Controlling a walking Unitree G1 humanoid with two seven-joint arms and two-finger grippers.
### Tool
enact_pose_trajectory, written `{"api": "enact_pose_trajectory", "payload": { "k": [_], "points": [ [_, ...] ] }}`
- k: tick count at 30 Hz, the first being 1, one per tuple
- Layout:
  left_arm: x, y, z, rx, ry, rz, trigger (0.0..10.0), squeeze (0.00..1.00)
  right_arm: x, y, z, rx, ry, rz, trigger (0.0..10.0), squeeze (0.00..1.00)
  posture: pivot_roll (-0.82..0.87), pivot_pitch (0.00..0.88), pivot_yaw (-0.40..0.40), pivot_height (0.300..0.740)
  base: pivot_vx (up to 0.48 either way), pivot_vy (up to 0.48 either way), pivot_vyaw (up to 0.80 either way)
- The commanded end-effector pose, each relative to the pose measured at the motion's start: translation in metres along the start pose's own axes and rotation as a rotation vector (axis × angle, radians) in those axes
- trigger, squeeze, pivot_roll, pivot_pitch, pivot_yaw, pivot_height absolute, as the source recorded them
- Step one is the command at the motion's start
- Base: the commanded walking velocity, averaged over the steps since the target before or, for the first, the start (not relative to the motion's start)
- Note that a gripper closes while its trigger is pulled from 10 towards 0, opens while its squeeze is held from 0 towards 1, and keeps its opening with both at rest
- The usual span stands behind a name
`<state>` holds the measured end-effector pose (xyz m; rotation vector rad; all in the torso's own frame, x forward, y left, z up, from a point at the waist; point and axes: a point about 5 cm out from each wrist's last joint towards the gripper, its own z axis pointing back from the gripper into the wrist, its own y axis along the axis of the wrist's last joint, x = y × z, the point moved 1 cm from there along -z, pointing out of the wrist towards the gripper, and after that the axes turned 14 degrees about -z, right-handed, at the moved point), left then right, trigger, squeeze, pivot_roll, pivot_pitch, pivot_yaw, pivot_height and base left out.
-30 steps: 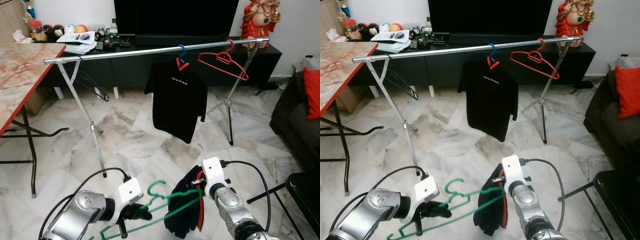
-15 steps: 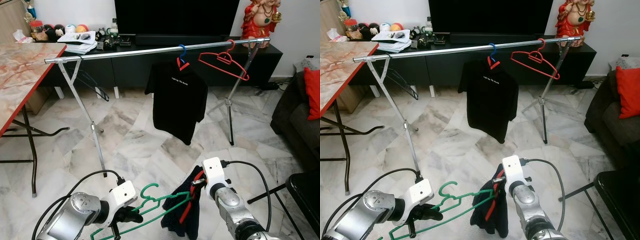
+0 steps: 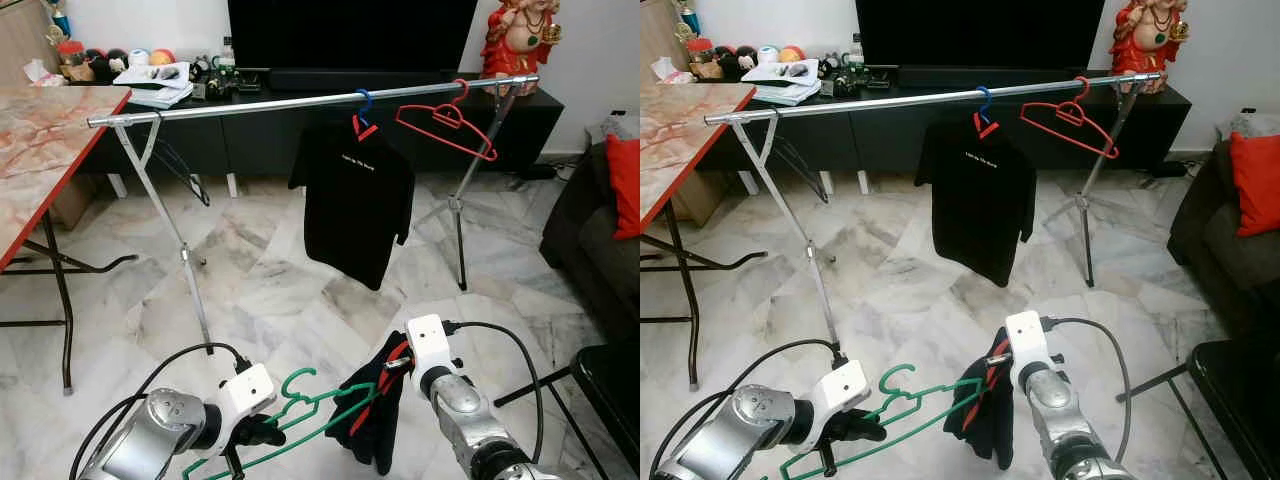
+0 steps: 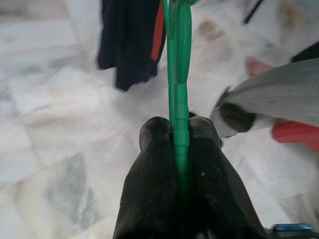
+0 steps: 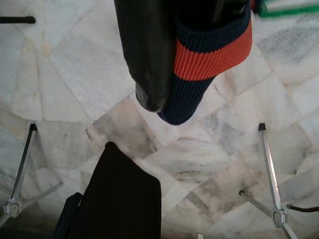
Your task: Hang hanger
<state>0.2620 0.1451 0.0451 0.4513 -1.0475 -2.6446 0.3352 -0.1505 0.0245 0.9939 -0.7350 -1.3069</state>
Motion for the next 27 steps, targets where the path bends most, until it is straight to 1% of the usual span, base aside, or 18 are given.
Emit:
{"api": "enact_pose_trajectory", "payload": {
  "k": [1, 7, 9, 13, 16, 18, 21, 22, 23, 24, 27],
  "points": [
    [-0.002, 0.0, -0.001, -0.008, 0.02, -0.006, 10.0, 0.0, 0.001, 0.006, -0.001, 0.013, -0.005, -0.006, 10.0, 0.0, 0.05, 0.062, -0.041, 0.74, 0.0, 0.0, 0.0],
    [-0.002, -0.001, -0.002, -0.012, 0.028, -0.01, 10.0, 0.0, 0.001, 0.006, -0.001, 0.012, -0.005, -0.008, 10.0, 0.0, 0.05, 0.062, -0.041, 0.74, 0.0, 0.0, 0.0],
    [-0.004, 0.001, -0.004, 0.003, 0.047, 0.008, 10.0, 0.0, 0.001, 0.005, -0.001, 0.011, -0.004, -0.008, 10.0, 0.0, 0.05, 0.062, -0.041, 0.74, 0.0, 0.0, 0.0],
    [-0.002, 0.005, -0.005, 0.036, 0.029, 0.018, 10.0, 0.0, 0.001, 0.004, -0.001, 0.004, -0.007, -0.016, 10.0, 0.0, 0.05, 0.063, -0.042, 0.74, 0.0, 0.0, 0.0],
    [-0.002, 0.006, -0.006, 0.037, 0.03, 0.023, 10.0, 0.0, 0.002, 0.003, -0.001, -0.008, -0.024, -0.038, 10.0, 0.0, 0.05, 0.063, -0.042, 0.74, 0.0, 0.0, 0.0],
    [-0.003, 0.007, -0.005, 0.049, 0.037, 0.043, 10.0, 0.0, 0.004, 0.002, -0.001, -0.017, -0.045, -0.072, 10.0, 0.0, 0.05, 0.062, -0.042, 0.74, 0.0, 0.0, 0.0],
    [-0.004, 0.008, -0.005, 0.064, 0.044, 0.052, 10.0, 0.0, 0.006, 0.0, -0.001, -0.026, -0.072, -0.151, 10.0, 0.0, 0.06, 0.06, -0.042, 0.74, 0.0, 0.0, 0.0],
    [-0.004, 0.01, -0.004, 0.077, 0.051, 0.059, 10.0, 0.0, 0.009, -0.002, -0.001, -0.038, -0.103, -0.223, 10.0, 0.0, 0.06, 0.061, -0.043, 0.74, 0.0, 0.0, 0.0],
    [-0.005, 0.011, -0.004, 0.081, 0.055, 0.06, 10.0, 0.0, 0.01, -0.002, -0.001, -0.042, -0.116, -0.251, 10.0, 0.0, 0.06, 0.061, -0.043, 0.74, 0.0, 0.0, 0.0],
    [-0.006, 0.011, -0.003, 0.083, 0.067, 0.057, 10.0, 0.0, 0.011, -0.004, -0.001, -0.049, -0.133, -0.306, 10.0, 0.0, 0.06, 0.061, -0.043, 0.74, 0.0, 0.0, 0.0],
    [-0.009, 0.013, -0.003, 0.09, 0.091, 0.05, 10.0, 0.0, 0.012, -0.006, -0.001, -0.059, -0.16, -0.427, 10.0, 0.0, 0.06, 0.061, -0.044, 0.74, 0.0, 0.0, 0.0]
  ]
}}
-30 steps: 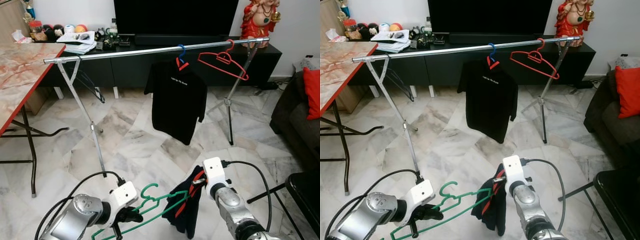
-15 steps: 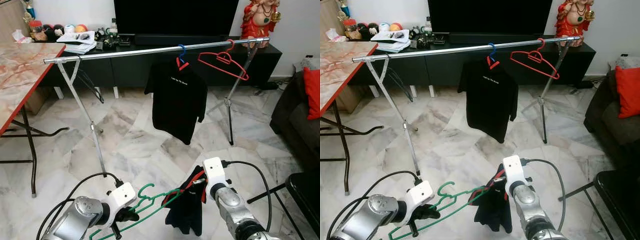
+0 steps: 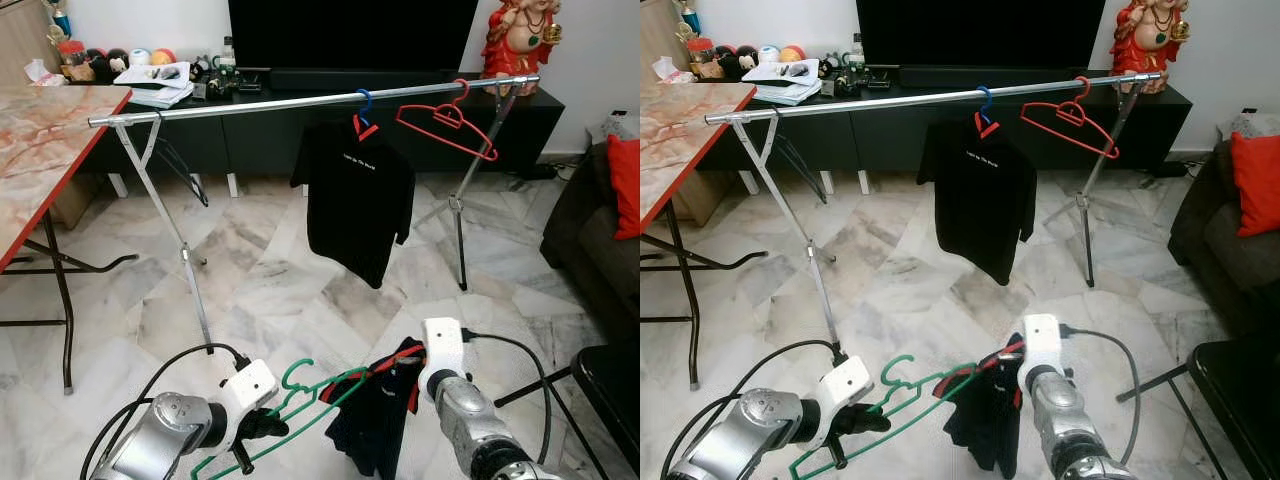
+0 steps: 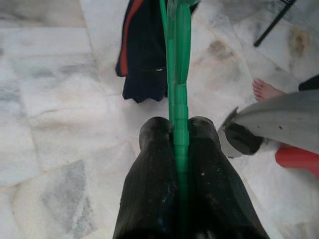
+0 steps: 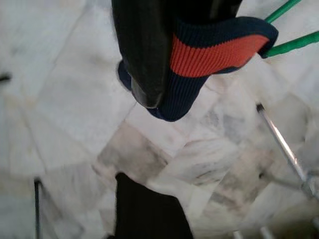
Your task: Hang hanger
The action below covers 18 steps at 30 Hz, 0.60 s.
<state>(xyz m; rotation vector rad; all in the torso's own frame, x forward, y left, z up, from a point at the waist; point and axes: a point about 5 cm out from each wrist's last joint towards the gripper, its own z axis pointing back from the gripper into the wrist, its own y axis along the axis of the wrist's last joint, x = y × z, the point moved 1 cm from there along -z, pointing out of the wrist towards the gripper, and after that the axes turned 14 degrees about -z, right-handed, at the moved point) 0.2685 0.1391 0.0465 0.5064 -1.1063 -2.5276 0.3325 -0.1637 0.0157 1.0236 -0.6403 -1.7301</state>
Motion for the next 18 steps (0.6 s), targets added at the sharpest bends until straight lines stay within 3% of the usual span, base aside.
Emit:
{"api": "enact_pose_trajectory", "payload": {
  "k": [1, 5, 6, 11, 18],
  "points": [
    [-0.005, 0.007, 0.002, 0.033, 0.028, -0.016, 10.0, 0.0, -0.003, 0.002, -0.001, -0.008, -0.011, -0.091, 10.0, 0.0, 0.06, 0.061, -0.044, 0.74, 0.0, 0.0, 0.0],
    [-0.004, 0.01, 0.003, 0.047, 0.002, -0.023, 10.0, 0.0, -0.003, 0.002, -0.002, -0.033, -0.027, -0.317, 10.0, 0.0, 0.06, 0.06, -0.044, 0.74, 0.0, 0.0, 0.0],
    [-0.004, 0.01, 0.003, 0.047, 0.002, -0.023, 10.0, 0.0, -0.003, 0.002, -0.002, -0.033, -0.027, -0.317, 10.0, 0.0, 0.06, 0.06, -0.044, 0.74, 0.0, 0.0, 0.0],
    [0.002, 0.01, 0.006, 0.054, -0.064, -0.035, 10.0, 0.0, -0.001, 0.006, -0.003, -0.039, -0.048, -0.493, 10.0, 0.0, 0.06, 0.06, -0.047, 0.74, 0.0, 0.0, 0.0],
    [0.009, 0.009, 0.01, 0.032, -0.143, -0.063, 10.0, 0.0, 0.001, 0.01, -0.003, -0.038, -0.06, -0.532, 10.0, 0.0, 0.07, 0.062, -0.051, 0.74, 0.0, 0.0, 0.0]
  ]
}}
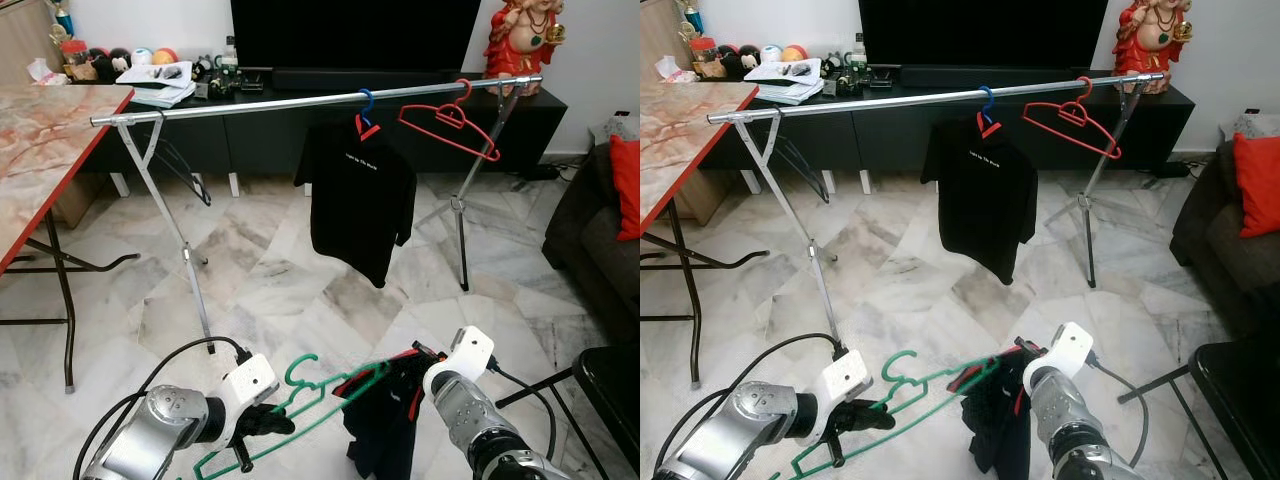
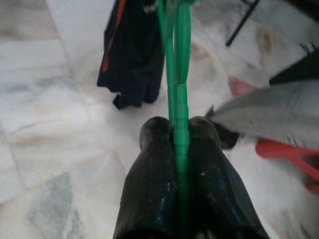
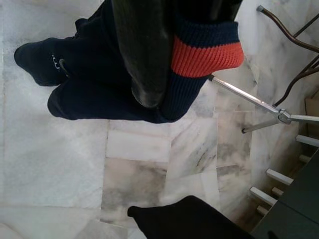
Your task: Hang hanger
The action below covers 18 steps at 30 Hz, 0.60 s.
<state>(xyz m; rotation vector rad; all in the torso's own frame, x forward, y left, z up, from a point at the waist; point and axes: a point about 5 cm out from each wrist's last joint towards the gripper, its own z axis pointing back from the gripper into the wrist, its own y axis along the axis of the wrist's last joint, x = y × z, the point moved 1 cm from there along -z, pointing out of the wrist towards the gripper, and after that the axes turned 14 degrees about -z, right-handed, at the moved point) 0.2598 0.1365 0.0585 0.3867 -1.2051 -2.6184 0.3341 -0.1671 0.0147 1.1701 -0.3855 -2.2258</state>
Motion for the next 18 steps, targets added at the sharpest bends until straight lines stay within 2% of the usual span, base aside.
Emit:
{"api": "enact_pose_trajectory", "payload": {
  "k": [1, 5, 6, 9, 18],
  "points": [
    [-0.001, 0.0, -0.001, -0.015, 0.011, -0.02, 10.0, 0.0, -0.008, 0.006, -0.001, 0.006, 0.015, -0.016, 10.0, 0.0, 0.07, 0.062, -0.051, 0.74, 0.0, 0.0, 0.0],
    [-0.006, 0.001, -0.005, -0.012, 0.041, -0.02, 10.0, 0.0, -0.011, 0.005, -0.001, 0.0, 0.024, -0.019, 10.0, 0.0, 0.06, 0.063, -0.052, 0.74, 0.0, 0.0, 0.0],
    [-0.01, 0.003, -0.007, -0.008, 0.082, -0.042, 10.0, 0.0, -0.013, 0.005, -0.001, -0.002, 0.034, -0.018, 10.0, 0.0, 0.06, 0.063, -0.052, 0.74, 0.0, 0.0, 0.0],
    [-0.014, 0.006, -0.009, 0.012, 0.122, -0.013, 10.0, 0.0, -0.016, 0.005, -0.002, -0.005, 0.045, -0.005, 10.0, 0.0, 0.06, 0.063, -0.053, 0.74, 0.0, 0.0, 0.0],
    [-0.011, 0.003, -0.013, 0.02, 0.097, 0.008, 10.0, 0.0, -0.019, 0.004, -0.002, -0.011, 0.075, 0.004, 10.0, 0.0, 0.06, 0.065, -0.05, 0.74, 0.0, 0.0, 0.0]
  ]
}}
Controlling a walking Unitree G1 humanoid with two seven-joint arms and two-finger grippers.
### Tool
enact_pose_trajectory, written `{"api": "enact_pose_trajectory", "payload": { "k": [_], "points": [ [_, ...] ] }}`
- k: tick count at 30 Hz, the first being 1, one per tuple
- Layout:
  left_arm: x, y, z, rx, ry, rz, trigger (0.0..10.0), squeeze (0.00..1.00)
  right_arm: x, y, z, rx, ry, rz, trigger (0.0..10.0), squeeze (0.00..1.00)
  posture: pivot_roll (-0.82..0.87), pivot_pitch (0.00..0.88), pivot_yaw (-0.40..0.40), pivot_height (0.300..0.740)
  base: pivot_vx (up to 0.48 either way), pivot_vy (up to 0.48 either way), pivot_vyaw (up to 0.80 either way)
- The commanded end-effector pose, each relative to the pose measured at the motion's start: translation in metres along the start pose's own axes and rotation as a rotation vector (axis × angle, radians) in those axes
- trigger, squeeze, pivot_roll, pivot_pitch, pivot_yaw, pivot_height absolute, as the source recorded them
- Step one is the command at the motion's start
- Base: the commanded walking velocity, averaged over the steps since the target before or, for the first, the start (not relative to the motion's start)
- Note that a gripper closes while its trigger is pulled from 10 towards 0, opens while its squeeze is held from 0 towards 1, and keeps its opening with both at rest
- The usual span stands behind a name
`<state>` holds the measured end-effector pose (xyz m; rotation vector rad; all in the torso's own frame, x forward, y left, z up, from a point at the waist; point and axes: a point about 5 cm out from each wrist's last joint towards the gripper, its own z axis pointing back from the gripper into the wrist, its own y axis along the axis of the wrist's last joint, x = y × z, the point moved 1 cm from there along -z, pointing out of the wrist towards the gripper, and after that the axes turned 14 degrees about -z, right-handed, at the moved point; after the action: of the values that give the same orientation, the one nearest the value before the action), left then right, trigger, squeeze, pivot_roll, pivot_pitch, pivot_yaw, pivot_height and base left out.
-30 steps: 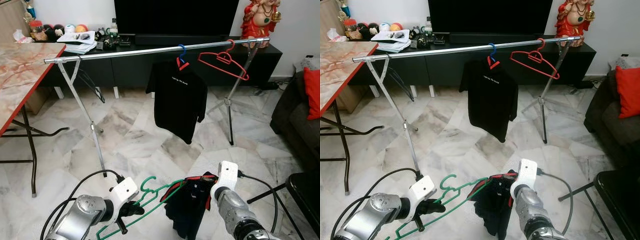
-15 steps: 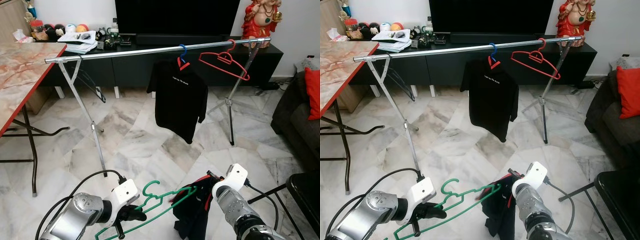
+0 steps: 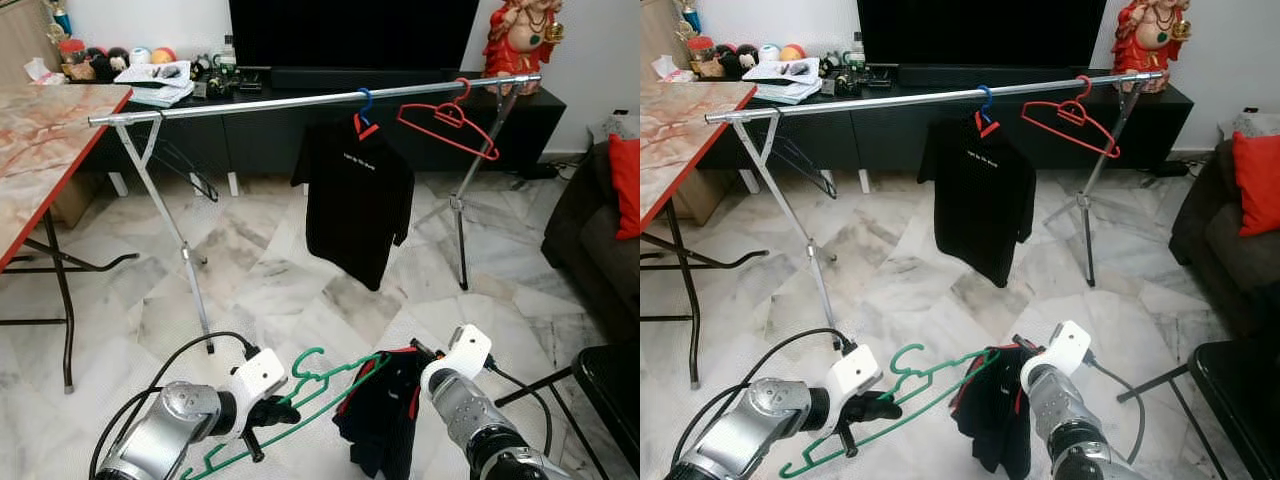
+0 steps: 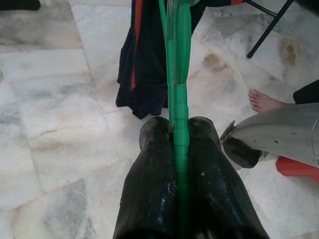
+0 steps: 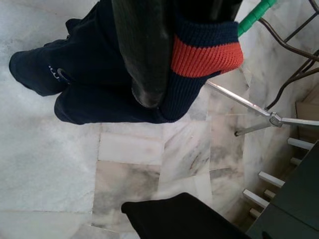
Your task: Hang hanger
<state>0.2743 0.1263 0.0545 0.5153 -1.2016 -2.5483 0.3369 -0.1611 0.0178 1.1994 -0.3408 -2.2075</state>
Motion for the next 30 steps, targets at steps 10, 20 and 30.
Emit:
{"api": "enact_pose_trajectory", "payload": {
  "k": [10, 20, 30],
  "points": [
    [0.0, -0.001, 0.0, 0.001, -0.038, 0.005, 10.0, 0.0, -0.037, -0.002, -0.002, -0.059, 0.181, 0.156, 10.0, 0.0, 0.06, 0.065, -0.052, 0.74, 0.0, 0.0, 0.0],
    [-0.009, -0.005, -0.005, -0.035, 0.051, 0.0, 10.0, 0.0, -0.043, -0.001, -0.002, -0.061, 0.217, 0.179, 10.0, 0.0, 0.05, 0.07, -0.052, 0.74, 0.0, 0.0, 0.0],
    [-0.021, -0.011, -0.011, -0.076, 0.183, -0.009, 10.0, 0.0, -0.05, -0.004, 0.0, -0.071, 0.281, 0.245, 10.0, 0.0, 0.04, 0.073, -0.051, 0.74, 0.0, 0.0, 0.0]
  ]
}}
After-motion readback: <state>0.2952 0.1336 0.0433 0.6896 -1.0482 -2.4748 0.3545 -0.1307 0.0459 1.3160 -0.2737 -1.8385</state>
